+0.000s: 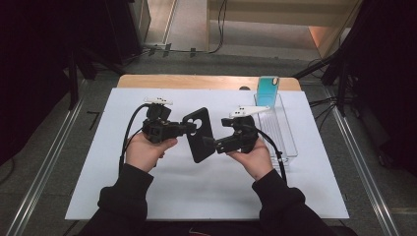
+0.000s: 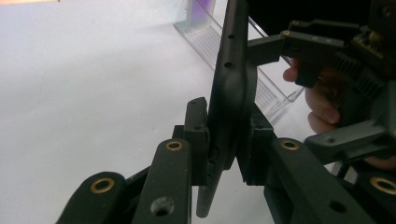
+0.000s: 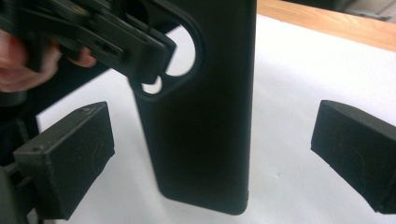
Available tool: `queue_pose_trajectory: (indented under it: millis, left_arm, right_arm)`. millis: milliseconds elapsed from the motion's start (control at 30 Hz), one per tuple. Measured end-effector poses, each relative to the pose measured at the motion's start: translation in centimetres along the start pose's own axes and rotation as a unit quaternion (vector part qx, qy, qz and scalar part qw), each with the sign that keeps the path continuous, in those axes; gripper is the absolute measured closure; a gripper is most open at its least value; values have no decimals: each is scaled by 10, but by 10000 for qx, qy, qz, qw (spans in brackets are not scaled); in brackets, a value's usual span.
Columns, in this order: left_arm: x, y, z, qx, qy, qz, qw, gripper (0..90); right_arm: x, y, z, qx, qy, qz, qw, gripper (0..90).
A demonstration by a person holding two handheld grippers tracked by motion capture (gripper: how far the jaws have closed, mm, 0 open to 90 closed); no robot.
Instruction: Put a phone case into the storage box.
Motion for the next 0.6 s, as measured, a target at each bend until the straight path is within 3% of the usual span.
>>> queue_pose_trajectory:
  millis: [133,467,600]
  left_arm:
    - [2,0,1,-73,47,-7,10000,766]
    - [8,-3,3,-113,37,-143,9998,766]
    - [12,-5,6,-106,35,-173,9998,766]
  right_arm:
    - [7,-4,-5,49,-232,-15,9997,0]
    - [22,-7,-17,21,-500,-151,9986,0]
    - [27,-9,-20,43,-503,-193,9985,0]
Point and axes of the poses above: each handheld gripper's, and its own axes: x roughly forward along the jaws, y roughly out of its top, z roughly to its right, the point moved 2 cm from there along x, roughly forward along the jaws, and after that the axes turned 12 degrees about -x, right-handed, at the moved point
